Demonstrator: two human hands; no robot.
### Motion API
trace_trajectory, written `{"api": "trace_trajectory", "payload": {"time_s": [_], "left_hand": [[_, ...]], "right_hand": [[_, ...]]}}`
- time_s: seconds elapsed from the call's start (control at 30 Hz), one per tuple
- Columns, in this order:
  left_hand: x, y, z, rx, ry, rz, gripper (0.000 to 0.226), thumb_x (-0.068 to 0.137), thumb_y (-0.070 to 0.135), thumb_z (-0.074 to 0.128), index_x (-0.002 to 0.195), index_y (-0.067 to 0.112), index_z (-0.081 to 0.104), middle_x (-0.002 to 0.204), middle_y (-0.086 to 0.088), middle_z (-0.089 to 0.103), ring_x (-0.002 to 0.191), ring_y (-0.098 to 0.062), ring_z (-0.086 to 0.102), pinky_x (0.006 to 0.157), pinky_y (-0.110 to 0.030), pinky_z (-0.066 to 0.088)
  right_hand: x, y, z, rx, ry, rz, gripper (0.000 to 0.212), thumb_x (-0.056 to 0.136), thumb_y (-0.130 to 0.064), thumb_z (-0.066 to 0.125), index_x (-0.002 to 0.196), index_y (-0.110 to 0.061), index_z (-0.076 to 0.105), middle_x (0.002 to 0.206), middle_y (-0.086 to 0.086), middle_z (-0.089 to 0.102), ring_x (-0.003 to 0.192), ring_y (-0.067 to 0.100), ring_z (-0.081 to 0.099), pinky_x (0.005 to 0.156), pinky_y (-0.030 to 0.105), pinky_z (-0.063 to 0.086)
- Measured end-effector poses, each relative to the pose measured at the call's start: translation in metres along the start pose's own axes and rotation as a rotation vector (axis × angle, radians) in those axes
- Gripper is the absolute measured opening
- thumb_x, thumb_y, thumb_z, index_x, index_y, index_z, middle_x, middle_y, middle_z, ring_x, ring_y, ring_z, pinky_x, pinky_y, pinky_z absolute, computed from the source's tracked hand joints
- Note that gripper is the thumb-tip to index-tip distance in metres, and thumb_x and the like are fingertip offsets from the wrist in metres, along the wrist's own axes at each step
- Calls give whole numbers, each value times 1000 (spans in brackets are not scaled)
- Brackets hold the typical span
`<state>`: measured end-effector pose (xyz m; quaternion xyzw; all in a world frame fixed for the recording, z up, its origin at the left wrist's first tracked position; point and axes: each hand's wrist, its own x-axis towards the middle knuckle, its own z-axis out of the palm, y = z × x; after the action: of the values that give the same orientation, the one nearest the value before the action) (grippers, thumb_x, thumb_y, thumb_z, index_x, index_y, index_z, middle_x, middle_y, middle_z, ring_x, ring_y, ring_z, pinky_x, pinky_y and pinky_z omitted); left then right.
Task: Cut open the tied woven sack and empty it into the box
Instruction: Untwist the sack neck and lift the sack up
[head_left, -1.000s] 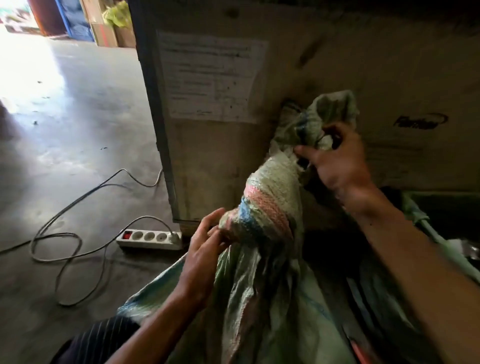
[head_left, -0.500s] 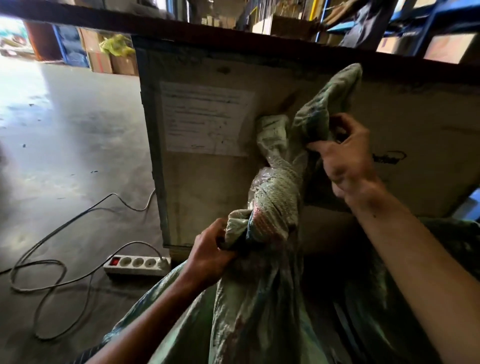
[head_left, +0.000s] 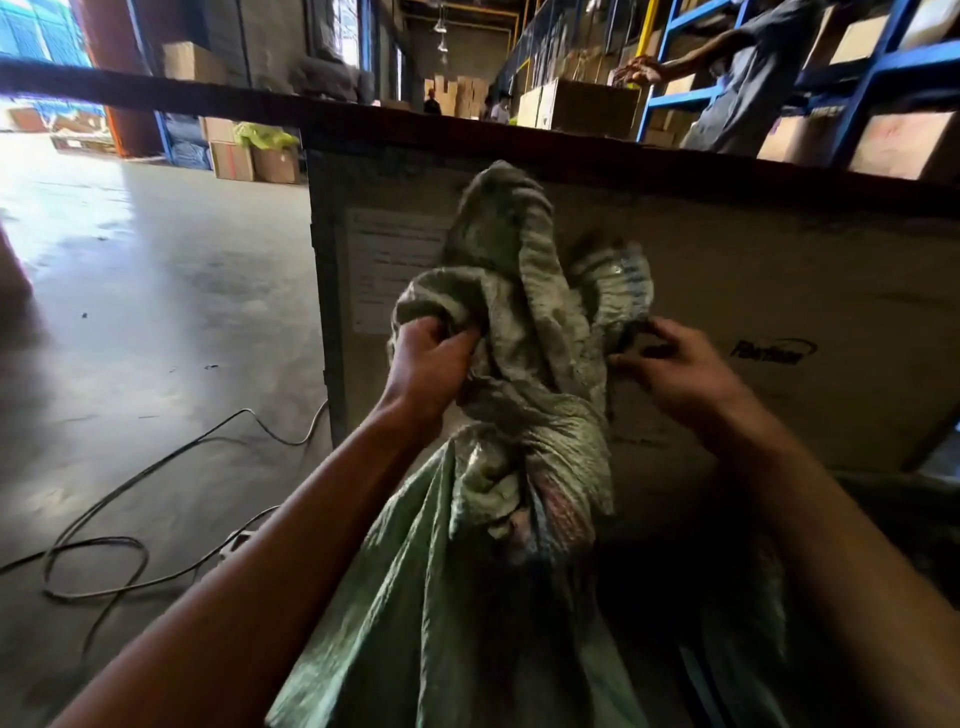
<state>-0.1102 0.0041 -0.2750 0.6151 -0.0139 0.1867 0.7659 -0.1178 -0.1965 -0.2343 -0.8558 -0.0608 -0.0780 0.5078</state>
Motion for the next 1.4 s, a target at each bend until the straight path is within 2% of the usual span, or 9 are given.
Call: {"api": "trace_trajectory", "payload": {"time_s": [0.1,0.2,0.43,0.57,0.7,0.9,1.0,1.1,1.4], "left_hand": [[14,32,9,101,-19,214,10,88,1,59,93,0,68,80,0,69,68,-3,68,66,-23,57],[12,49,29,170,-216,340,15,87,-4,59,99,-5,66,75,3,70,68,-4,67,66,-22,57],[-11,11,17,209,-227,197,26,74,25,76,99,18,69,98,-5,74,89,-16,71,83,-36,57],[-26,-46,-8,492,-434,114,39,73,51,69,72,12,68,64,4,63,58,-9,52,57,-33,43],[-38,-62,-40,581,-374,161,41,88,34,62,47,30,62,42,15,48,45,3,38,47,-21,33],[-30,-57,-55,688,-463,-76,30,79,48,62,88,20,69,78,-3,72,67,-12,64,64,-32,52],[-26,-40,-34,670,-571,-50,45,75,61,56,109,33,64,103,3,69,93,-11,65,80,-31,54],[-34,-33,-11,628,-726,-191,35,83,47,62,108,23,67,95,9,68,80,4,64,65,-13,49],[30,15,1,579,-29,172,10,83,17,65,73,17,65,62,-3,64,44,-4,57,45,-22,46]], "right_hand": [[-3,-2,-4,-48,157,-121,45,86,-33,61,126,-15,52,120,6,58,93,5,56,72,17,46],[-10,-22,19,192,-94,-236,33,84,-15,65,116,-11,56,97,2,66,77,2,64,62,10,53],[5,-13,37,294,185,-266,19,83,0,62,82,-19,62,75,2,65,68,12,63,61,28,55],[17,1,39,165,225,-174,12,86,-11,57,93,-8,65,88,14,70,82,28,67,70,42,55],[40,18,-21,265,508,-5,28,87,-15,52,110,-2,61,93,12,60,85,22,55,48,17,46],[42,31,-42,322,520,112,35,92,-21,49,122,-3,56,109,8,61,94,19,55,46,5,43],[41,24,-32,621,376,168,33,95,-24,44,120,-5,57,100,6,67,91,21,65,57,18,54],[45,31,-30,716,309,158,25,93,-25,46,92,-12,67,69,-1,73,66,12,69,61,26,55],[45,41,-83,321,769,127,36,92,-20,50,123,-1,54,121,9,58,106,19,53,80,23,41]]}}
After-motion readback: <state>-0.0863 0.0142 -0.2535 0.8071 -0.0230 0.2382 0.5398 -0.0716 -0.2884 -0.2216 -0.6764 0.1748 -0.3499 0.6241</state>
